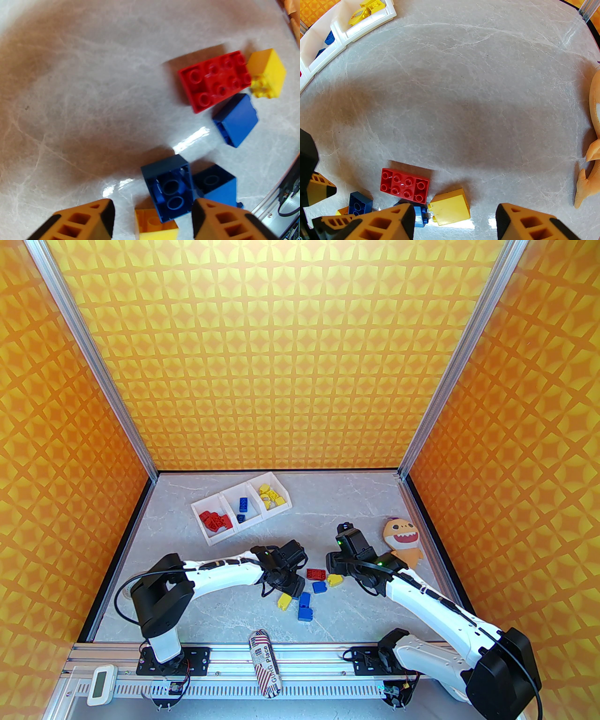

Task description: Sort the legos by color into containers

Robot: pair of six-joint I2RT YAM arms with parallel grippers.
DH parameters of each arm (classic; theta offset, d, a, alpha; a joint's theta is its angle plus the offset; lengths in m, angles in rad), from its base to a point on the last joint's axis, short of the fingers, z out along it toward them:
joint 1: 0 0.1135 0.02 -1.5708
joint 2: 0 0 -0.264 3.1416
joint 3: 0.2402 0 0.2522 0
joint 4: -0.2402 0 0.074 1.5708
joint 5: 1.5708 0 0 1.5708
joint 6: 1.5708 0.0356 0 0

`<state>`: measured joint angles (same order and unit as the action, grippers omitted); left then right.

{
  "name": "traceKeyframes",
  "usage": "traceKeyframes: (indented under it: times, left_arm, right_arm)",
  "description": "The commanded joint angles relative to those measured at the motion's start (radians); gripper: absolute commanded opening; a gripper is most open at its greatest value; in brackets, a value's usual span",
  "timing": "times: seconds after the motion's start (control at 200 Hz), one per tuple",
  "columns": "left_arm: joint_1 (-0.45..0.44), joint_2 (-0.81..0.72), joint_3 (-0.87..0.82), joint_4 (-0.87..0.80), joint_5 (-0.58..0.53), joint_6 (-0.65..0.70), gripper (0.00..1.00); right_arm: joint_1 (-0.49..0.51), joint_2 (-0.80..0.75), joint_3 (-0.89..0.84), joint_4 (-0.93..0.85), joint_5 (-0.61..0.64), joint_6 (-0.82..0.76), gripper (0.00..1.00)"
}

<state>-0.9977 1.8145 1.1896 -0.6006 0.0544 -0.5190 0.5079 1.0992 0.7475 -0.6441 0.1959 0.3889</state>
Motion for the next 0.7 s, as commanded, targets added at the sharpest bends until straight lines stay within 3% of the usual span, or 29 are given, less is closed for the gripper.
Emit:
traceKeyframes:
  times: [0.0, 0.31, 0.695]
  left_arm:
    - [-0.004, 0.02, 0.036, -0.034, -0.011, 0.005, 0.54]
    - [0.008, 0.057, 0.044, -0.043, -0.018, 0.022, 0.46]
    - [0.111, 0.075, 0.037, -0.038, -0.053, 0.079, 0.42]
  right_arm:
    - [-0.006, -0.01, -0.005, -0.015, 0.021, -0.007, 0.62]
    - [-0.008, -0.007, 0.003, -0.014, 0.017, -0.013, 0.62]
    - [-0.011, -0.004, 0.015, -0.015, 0.02, -0.018, 0.61]
